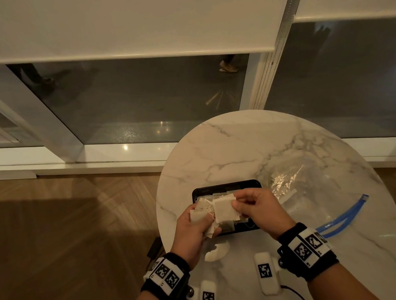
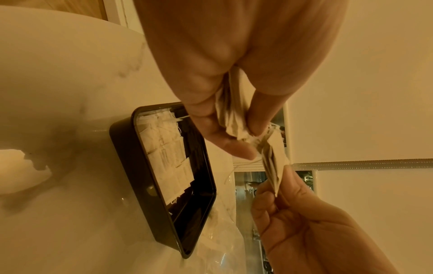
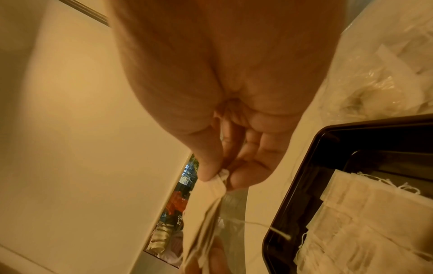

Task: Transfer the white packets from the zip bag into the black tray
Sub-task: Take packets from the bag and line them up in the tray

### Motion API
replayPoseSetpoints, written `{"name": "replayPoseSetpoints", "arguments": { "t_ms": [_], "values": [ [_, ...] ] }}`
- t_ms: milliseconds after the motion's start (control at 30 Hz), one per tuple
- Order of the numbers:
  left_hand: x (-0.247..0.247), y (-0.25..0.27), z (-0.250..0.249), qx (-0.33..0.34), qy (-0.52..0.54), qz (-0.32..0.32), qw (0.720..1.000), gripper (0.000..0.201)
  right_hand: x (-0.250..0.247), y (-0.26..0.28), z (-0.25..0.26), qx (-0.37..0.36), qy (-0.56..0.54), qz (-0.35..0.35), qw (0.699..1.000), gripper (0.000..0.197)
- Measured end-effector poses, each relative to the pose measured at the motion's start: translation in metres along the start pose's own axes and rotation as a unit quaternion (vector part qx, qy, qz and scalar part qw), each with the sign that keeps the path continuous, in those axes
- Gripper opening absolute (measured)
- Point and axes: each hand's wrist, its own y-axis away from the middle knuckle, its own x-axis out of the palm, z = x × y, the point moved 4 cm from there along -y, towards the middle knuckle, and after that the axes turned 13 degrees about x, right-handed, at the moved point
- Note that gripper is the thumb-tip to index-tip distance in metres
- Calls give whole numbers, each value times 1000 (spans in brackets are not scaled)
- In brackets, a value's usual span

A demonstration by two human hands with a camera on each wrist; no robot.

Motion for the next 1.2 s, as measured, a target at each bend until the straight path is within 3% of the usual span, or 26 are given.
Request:
{"name": "replayPoseSetpoints", "arguments": {
  "t_ms": [100,333,467,600,700,867,967,1067,1200],
  "values": [
    [3,1,-3,0,15,7,1000,23,2,1,3,-11,6,0,1000,18],
    [9,2,-4,1,12,27,1000,22,9,0,2,-67,59,-12,996,32],
    [10,3,-5,4,1,46,999,25,13,2,4,-73,116,-13,990,23],
    [11,3,-6,8,-23,56,998,31,19,2,1,-71,120,28,990,19],
    [11,1,-4,9,-31,49,998,33,19,0,-2,-73,105,12,992,12],
    [2,-2,1,12,-36,6,999,30,2,-5,-10,-34,-6,-2,999,12],
    [-4,-3,4,1,-47,-9,999,41,-8,-12,-20,6,-40,-23,999,7],
    [0,-3,6,2,-54,4,999,36,4,-16,-27,41,-12,8,999,20],
    [6,-5,5,17,-51,5,999,34,18,-12,-28,65,-64,85,992,28]
  ]
}}
